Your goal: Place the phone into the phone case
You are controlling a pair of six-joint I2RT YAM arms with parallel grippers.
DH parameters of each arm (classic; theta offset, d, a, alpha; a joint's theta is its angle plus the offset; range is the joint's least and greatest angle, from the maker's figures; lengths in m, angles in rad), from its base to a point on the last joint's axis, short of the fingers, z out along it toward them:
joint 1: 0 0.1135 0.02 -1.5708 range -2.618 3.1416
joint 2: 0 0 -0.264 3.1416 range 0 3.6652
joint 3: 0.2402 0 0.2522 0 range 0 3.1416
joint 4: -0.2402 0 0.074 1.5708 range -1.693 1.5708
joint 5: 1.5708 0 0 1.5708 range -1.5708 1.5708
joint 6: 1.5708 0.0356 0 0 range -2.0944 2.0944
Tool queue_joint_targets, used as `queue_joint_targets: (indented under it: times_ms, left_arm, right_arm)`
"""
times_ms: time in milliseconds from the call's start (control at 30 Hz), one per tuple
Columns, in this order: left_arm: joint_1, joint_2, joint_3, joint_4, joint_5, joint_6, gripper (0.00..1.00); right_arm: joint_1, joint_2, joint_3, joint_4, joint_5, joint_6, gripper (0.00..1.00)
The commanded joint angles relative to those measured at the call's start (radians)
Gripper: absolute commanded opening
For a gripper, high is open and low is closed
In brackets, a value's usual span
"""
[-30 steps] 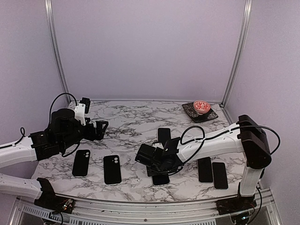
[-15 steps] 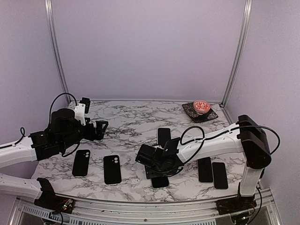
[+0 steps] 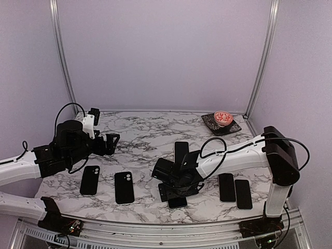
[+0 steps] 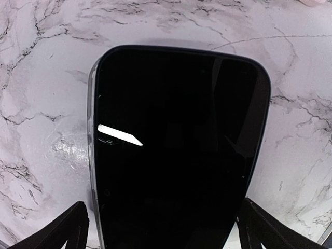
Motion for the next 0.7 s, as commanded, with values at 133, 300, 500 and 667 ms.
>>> queue_joint_targets:
  times_ms: [133, 300, 500, 667]
  left_arm:
    - [0.006, -0.004, -0.01, 0.022, 0.009, 0.0, 0.99]
    - [0.007, 0.004, -0.01, 0.022, 0.01, 0.006, 0.99]
    - [0.006, 0.017, -0.01, 0.038, 0.042, 0.014, 0.98]
    - [0.006, 0.06, -0.009, 0.066, 0.143, -0.018, 0.94]
  right_arm:
    - [-0.01, 0.056, 0.02, -0.011, -0.029, -0.036, 0.87]
    - [-0.01, 0.063, 0.015, -0.011, -0.028, -0.043, 0.73]
    - [0.004, 0.025, 0.021, 0.004, 0.022, -0.057, 0.53]
    - [0.017, -0.038, -0.028, 0.113, 0.06, -0.101, 0.47]
